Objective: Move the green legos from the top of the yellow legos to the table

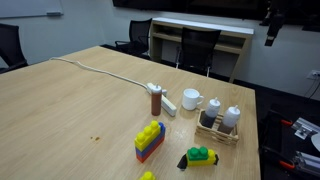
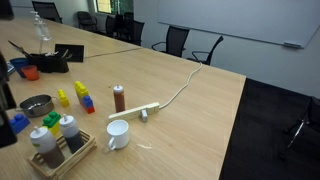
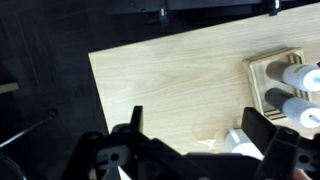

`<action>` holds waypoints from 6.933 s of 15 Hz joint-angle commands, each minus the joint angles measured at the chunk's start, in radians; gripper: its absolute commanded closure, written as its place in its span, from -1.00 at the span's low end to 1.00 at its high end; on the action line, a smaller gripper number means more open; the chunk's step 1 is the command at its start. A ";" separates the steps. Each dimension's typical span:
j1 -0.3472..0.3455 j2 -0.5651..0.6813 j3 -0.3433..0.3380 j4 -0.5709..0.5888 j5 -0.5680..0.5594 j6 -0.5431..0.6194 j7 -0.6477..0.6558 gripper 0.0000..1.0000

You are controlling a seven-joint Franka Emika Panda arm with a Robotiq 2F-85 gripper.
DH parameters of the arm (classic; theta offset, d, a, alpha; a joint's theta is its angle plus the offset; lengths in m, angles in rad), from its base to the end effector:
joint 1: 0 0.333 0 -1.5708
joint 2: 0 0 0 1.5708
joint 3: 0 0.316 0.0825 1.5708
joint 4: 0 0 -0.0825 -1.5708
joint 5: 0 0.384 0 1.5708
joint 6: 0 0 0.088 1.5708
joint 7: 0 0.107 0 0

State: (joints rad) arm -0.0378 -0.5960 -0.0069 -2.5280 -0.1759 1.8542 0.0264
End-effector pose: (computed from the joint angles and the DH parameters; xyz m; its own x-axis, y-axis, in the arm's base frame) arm 0.3582 -0.0298 0.4699 0.9968 -0.0201 -0.0773 -0.0074 -0.9868 0.1620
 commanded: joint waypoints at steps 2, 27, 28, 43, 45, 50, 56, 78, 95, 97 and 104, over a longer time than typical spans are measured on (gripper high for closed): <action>0.098 -0.120 0.069 -0.183 0.014 0.225 -0.004 -1.00; 0.381 0.166 0.381 -0.253 0.052 0.787 0.066 -1.00; 0.383 0.192 0.392 -0.253 0.047 0.827 0.066 -1.00; 0.293 0.477 0.529 -0.188 -0.231 0.951 0.179 -1.00; 0.286 0.559 0.523 -0.144 -0.287 0.932 0.192 -1.00; 0.287 0.753 0.478 -0.011 -0.375 0.927 0.202 -1.00; 0.327 0.911 0.379 0.114 -0.493 0.931 0.274 -1.00; 0.430 1.013 0.282 0.211 -0.564 0.884 0.387 0.19; 0.469 0.978 0.266 0.199 -0.488 0.866 0.337 0.79; 0.471 0.972 0.268 0.196 -0.435 0.853 0.306 0.79; 0.493 0.928 0.255 0.195 -0.322 0.786 0.225 0.79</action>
State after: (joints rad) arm 0.4308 0.3728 0.2689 -2.3152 -0.5406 2.6862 0.2931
